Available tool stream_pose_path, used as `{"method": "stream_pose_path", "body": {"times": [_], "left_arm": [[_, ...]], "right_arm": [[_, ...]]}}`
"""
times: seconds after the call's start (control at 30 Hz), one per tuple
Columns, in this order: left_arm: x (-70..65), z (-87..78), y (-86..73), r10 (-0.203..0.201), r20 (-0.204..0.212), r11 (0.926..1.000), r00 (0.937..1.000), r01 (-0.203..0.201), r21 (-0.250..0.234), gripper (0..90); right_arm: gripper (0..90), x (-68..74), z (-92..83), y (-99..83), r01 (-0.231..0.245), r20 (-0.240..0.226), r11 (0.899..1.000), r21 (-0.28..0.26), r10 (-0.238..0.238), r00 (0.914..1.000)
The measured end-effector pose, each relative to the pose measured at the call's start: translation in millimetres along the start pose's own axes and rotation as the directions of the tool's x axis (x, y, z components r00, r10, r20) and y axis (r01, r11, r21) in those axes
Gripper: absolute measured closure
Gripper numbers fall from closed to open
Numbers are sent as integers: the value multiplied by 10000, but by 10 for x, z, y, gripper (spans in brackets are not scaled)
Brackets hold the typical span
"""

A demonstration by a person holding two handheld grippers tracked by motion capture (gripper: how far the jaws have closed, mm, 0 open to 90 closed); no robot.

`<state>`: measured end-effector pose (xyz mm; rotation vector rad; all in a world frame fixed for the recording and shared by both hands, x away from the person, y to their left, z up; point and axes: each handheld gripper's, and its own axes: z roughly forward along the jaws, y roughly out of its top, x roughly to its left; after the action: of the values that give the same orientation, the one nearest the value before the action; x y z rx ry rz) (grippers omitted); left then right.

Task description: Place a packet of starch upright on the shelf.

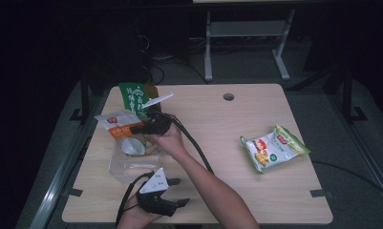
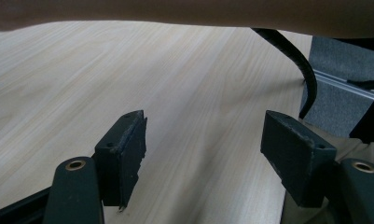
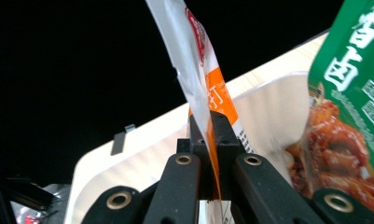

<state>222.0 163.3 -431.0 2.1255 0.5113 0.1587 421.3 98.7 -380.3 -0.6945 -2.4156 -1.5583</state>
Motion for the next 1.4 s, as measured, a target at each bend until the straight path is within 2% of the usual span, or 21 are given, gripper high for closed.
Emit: {"method": "stream_pose_path", "body": {"times": [0.07,0.23,0.33,0.53,0.83,1.07,1.33,1.4], "left_arm": [[6,10,-6,-33,8,10000,10000,33,25,302],[10,8,-6,-40,9,10000,10000,40,26,300],[14,8,-3,-36,8,10000,10000,35,19,300],[13,20,1,-76,19,10000,10000,76,20,300],[42,37,3,-89,-74,10000,9999,89,36,296],[66,25,-1,-233,-129,9997,9996,233,-11,291],[75,16,2,-273,-211,9996,9994,273,24,284],[75,15,3,-267,-242,9996,9993,268,36,283]], "right_arm": [[893,2,-3,-15,69,-8,10000,50,-69,10000],[819,43,-82,-2,239,95,9994,259,-242,9997],[822,69,-147,-4,428,325,9976,548,-447,9985],[895,84,-205,-55,714,629,9940,832,-767,9951],[891,20,-228,-93,706,736,9929,952,-777,9943],[768,58,-287,-78,895,849,9908,1011,-982,9915],[703,65,-465,-123,822,644,9924,916,-883,9940],[693,76,-524,-146,533,475,9954,791,-572,9972]]}}
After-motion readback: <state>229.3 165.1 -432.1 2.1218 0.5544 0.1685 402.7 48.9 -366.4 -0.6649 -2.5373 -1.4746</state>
